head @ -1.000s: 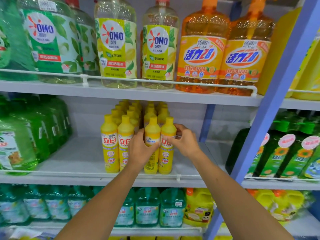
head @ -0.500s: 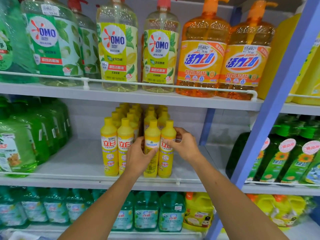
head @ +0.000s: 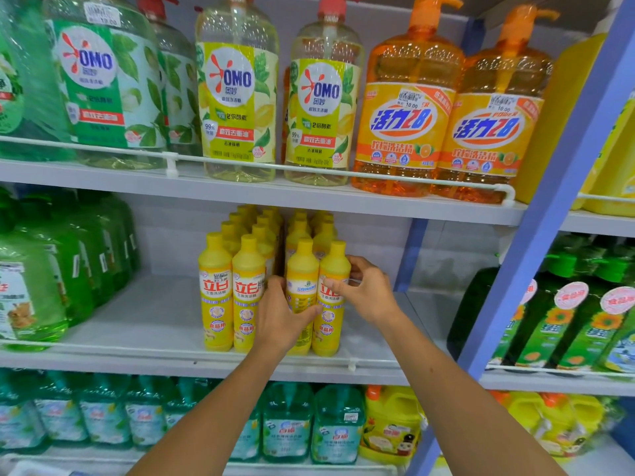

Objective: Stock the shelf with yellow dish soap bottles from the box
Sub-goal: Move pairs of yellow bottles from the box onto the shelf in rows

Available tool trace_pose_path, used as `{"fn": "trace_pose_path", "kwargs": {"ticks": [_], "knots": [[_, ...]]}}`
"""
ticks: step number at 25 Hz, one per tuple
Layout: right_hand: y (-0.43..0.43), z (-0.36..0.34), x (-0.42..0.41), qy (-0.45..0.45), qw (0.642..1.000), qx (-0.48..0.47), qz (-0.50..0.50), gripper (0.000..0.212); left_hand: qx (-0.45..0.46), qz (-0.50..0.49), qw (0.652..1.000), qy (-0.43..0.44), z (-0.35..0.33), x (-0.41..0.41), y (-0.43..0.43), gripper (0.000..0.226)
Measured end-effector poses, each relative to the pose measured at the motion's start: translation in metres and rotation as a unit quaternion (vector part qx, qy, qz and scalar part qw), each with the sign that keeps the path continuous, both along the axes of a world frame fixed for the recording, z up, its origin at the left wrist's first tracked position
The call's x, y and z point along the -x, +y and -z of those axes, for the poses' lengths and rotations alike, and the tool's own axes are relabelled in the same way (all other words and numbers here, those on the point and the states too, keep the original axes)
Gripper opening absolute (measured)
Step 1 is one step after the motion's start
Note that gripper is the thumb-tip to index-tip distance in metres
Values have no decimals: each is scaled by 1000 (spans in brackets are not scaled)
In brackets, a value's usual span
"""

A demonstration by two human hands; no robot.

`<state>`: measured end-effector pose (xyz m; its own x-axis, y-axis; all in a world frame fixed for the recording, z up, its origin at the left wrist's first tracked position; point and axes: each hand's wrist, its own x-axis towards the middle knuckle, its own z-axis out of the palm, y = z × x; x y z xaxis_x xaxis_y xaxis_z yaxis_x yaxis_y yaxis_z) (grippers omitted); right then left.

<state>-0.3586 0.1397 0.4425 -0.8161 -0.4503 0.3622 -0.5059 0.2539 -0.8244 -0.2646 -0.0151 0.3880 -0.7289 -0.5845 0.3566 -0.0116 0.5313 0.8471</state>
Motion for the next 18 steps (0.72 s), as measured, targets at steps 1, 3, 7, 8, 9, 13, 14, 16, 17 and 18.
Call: {"fn": "trace_pose_path", "kwargs": {"ticks": [1,3,7,8,9,13,14,16,17,18], "knots": [[0,0,0,-1,1000,0,1,50,-15,27,999,-16,2,-2,-3,64],[-1,2,1,-6,1000,4,3,52,-25,77,996,-42,8,-4,-11,58],[-2,6,1,-5,1000,12,5,51,-14,41,999,-27,15,-2,-13,51],[-2,6,1,-8,1000,16,3,50,4,12,1000,-29,14,-1,-10,53],[-2,7,2,-10,1000,19,3,50,29,-22,998,-42,12,1,-5,55],[-2,11,5,-8,1000,28,5,53,76,-83,989,-91,8,4,7,63],[-2,11,5,-10,1000,28,3,54,75,-64,991,-86,10,3,7,61],[-2,13,6,-8,999,31,0,55,35,17,998,-51,17,-1,1,53],[-2,15,6,-9,999,34,0,55,2,65,997,-43,21,-4,-3,52],[-1,17,7,-13,999,35,-1,55,-25,101,994,-38,25,-6,-9,53]]}}
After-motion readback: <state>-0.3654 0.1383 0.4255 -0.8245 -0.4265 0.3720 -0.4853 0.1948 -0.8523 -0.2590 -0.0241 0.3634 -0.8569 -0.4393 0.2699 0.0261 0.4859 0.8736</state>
